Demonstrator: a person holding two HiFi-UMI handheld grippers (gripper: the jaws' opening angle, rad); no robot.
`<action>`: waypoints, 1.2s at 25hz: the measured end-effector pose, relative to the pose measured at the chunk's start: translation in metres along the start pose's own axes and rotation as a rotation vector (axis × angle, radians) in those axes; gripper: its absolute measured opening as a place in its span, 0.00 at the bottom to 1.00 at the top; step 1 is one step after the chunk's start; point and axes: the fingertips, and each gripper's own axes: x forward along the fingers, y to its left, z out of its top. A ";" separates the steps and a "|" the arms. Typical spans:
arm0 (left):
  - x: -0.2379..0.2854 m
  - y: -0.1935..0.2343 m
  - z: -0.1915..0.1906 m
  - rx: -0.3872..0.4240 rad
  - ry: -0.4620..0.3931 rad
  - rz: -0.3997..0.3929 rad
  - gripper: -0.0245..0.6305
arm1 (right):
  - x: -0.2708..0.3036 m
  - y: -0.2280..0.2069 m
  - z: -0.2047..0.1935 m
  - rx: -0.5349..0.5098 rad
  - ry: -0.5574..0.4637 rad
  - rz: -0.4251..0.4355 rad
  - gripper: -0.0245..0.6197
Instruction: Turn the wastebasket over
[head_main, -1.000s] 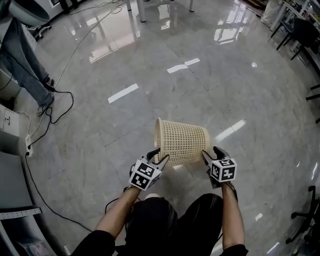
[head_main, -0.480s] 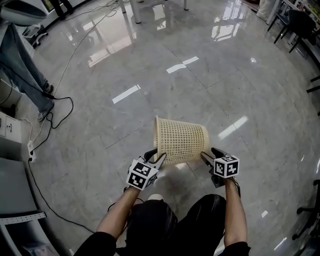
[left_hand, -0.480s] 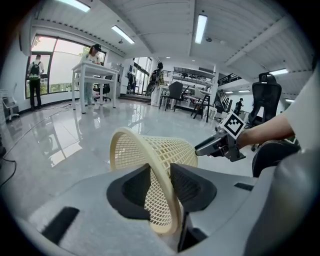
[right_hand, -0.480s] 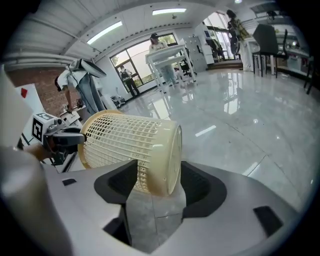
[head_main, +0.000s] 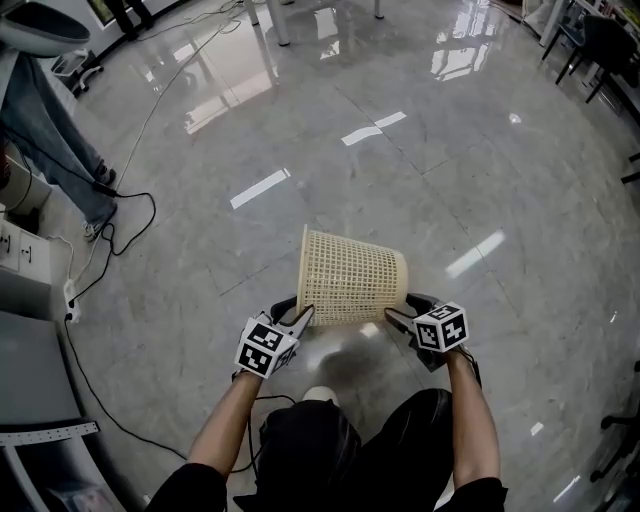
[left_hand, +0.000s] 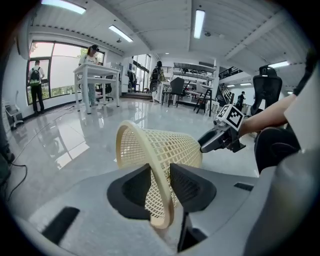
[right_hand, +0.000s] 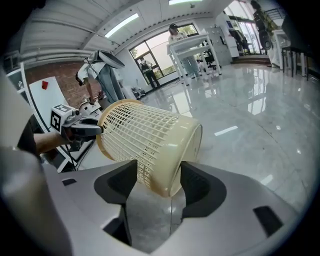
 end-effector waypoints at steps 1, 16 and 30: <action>-0.001 0.002 -0.002 0.003 0.004 0.006 0.23 | 0.002 0.004 0.001 -0.008 0.001 -0.005 0.44; 0.040 -0.027 0.014 -0.241 -0.139 -0.117 0.26 | -0.111 0.000 0.109 -0.058 -0.366 -0.141 0.43; 0.067 -0.019 -0.058 -0.282 -0.030 -0.068 0.33 | -0.102 0.056 0.140 -0.386 -0.366 -0.286 0.18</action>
